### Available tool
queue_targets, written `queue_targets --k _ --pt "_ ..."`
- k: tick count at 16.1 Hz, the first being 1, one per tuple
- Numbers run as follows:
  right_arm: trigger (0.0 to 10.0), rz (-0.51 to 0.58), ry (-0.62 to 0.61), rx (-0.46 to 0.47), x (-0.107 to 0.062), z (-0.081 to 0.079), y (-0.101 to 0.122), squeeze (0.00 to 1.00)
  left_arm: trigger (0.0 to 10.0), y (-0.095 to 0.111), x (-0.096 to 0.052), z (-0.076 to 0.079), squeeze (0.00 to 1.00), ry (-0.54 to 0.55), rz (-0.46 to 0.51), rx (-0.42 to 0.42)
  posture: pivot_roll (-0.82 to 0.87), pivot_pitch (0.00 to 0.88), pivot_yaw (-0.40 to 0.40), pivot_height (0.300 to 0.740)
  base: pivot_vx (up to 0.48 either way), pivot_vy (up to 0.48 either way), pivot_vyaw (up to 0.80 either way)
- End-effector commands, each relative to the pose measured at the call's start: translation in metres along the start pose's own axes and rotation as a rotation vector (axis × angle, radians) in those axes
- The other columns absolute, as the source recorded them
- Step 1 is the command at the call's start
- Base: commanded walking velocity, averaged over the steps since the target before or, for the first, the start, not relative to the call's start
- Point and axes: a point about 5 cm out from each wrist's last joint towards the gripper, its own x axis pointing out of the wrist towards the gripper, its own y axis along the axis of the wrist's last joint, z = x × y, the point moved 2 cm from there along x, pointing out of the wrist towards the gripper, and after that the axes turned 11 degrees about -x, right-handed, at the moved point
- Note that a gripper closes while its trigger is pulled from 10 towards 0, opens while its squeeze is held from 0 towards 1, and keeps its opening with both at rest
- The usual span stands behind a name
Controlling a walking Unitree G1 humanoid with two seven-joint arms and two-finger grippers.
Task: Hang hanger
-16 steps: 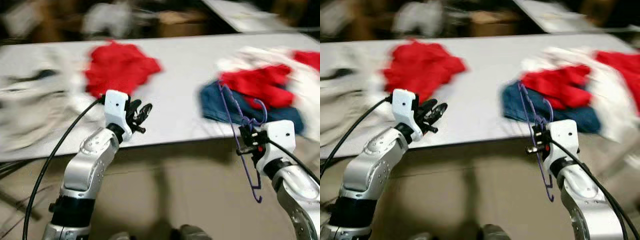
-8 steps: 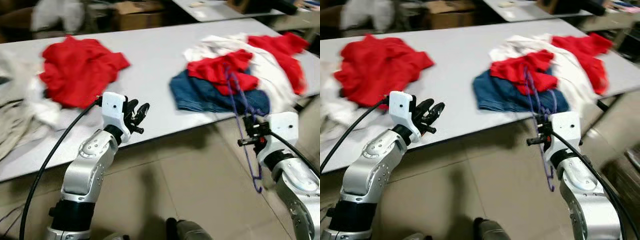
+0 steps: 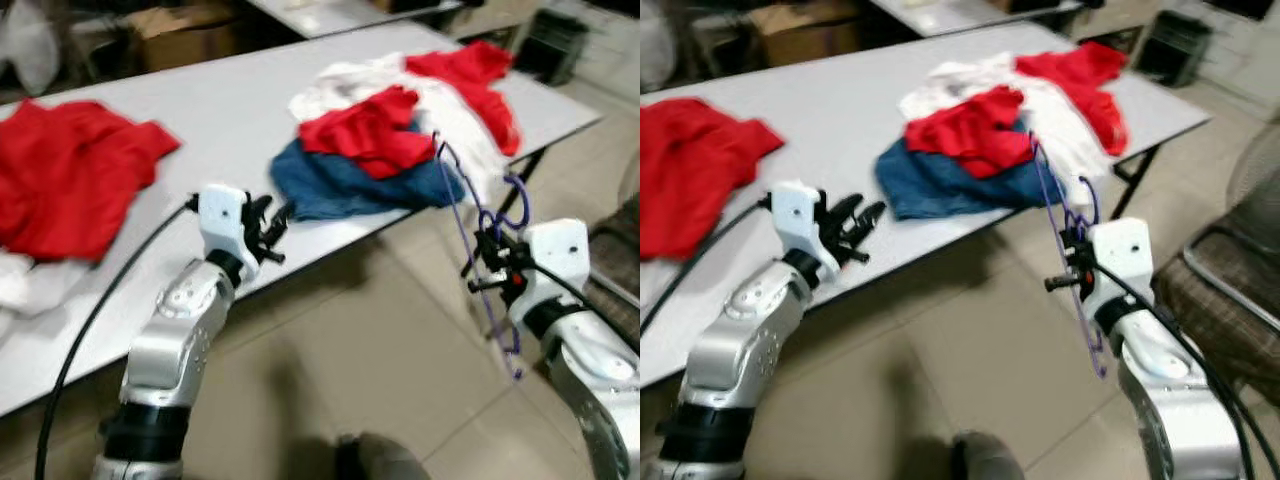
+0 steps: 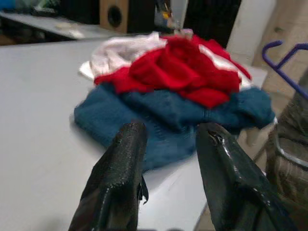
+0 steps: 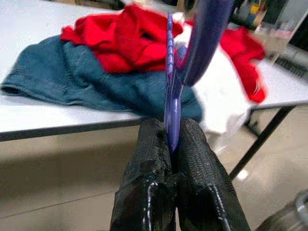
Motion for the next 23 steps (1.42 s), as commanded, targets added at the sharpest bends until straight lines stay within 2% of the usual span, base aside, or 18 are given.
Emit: queue_targets --k 1,2,5,10,11,13,14,16,19,20,21,22,23 --pt "10.0 0.067 -0.014 -0.059 0.000 0.006 0.016 0.00 10.0 0.003 0.001 0.000 0.00 0.014 0.020 -0.005 -0.17 0.000 -0.016 0.740 0.315 0.000 0.00" --pt "10.0 0.069 -0.020 -0.066 -0.001 0.008 0.017 0.00 10.0 0.002 0.000 0.001 0.00 0.012 0.021 -0.007 -0.17 0.000 -0.021 0.740 0.326 0.000 0.00" --pt "10.0 0.070 -0.088 0.002 -0.007 0.020 0.013 0.00 10.0 -0.006 -0.002 0.012 0.00 -0.014 0.019 -0.026 -0.20 0.000 -0.043 0.740 0.368 0.000 0.00" --pt "10.0 0.051 -0.080 -0.029 -0.018 0.024 0.011 0.00 10.0 -0.011 0.006 0.023 0.00 -0.037 0.011 -0.037 -0.25 0.000 -0.010 0.740 0.370 0.000 -0.79" --pt "10.0 0.034 -0.066 -0.050 -0.022 0.025 0.008 0.00 10.0 -0.010 0.010 0.020 0.00 -0.015 0.021 -0.033 -0.26 0.000 0.011 0.740 0.371 0.000 -0.79" --pt "10.0 0.010 -0.038 0.017 -0.027 0.026 0.002 0.00 10.0 -0.003 0.013 0.011 0.00 0.042 0.062 -0.028 -0.28 0.000 0.031 0.740 0.369 0.000 -0.21" --pt "10.0 0.011 -0.022 0.008 -0.030 0.027 0.002 0.00 10.0 0.001 0.014 0.007 0.00 0.063 0.084 -0.033 -0.28 0.000 0.041 0.740 0.371 0.000 0.00" --pt "10.0 0.008 -0.001 0.011 -0.037 0.033 -0.003 0.00 10.0 0.004 0.014 0.007 0.00 0.055 0.098 -0.043 -0.27 0.000 0.052 0.740 0.375 0.000 0.00" --pt "10.0 0.007 0.054 -0.016 -0.042 0.032 -0.006 0.00 10.0 0.003 0.012 0.001 0.00 0.071 0.100 -0.060 -0.27 0.000 0.070 0.740 0.354 0.000 0.00" --pt "10.0 0.009 0.078 -0.020 -0.046 0.035 -0.007 0.00 10.0 0.004 0.010 -0.002 0.27 0.059 0.096 -0.090 -0.26 0.000 0.077 0.740 0.000 0.000 0.00" --pt "10.0 0.010 0.083 -0.017 -0.047 0.037 -0.008 0.00 10.0 0.006 0.010 -0.003 0.27 0.047 0.100 -0.102 -0.26 0.000 0.077 0.740 0.000 0.000 0.00" --pt "10.0 0.016 0.118 -0.003 -0.054 0.038 -0.010 0.00 10.0 0.018 0.007 -0.007 1.00 -0.020 0.150 -0.151 -0.26 0.000 0.091 0.740 0.000 0.000 0.00" --pt "10.0 0.015 0.130 -0.001 -0.055 0.037 -0.011 0.00 10.0 0.021 0.006 -0.008 1.00 -0.037 0.152 -0.162 -0.26 0.000 0.093 0.740 0.000 0.000 0.00"
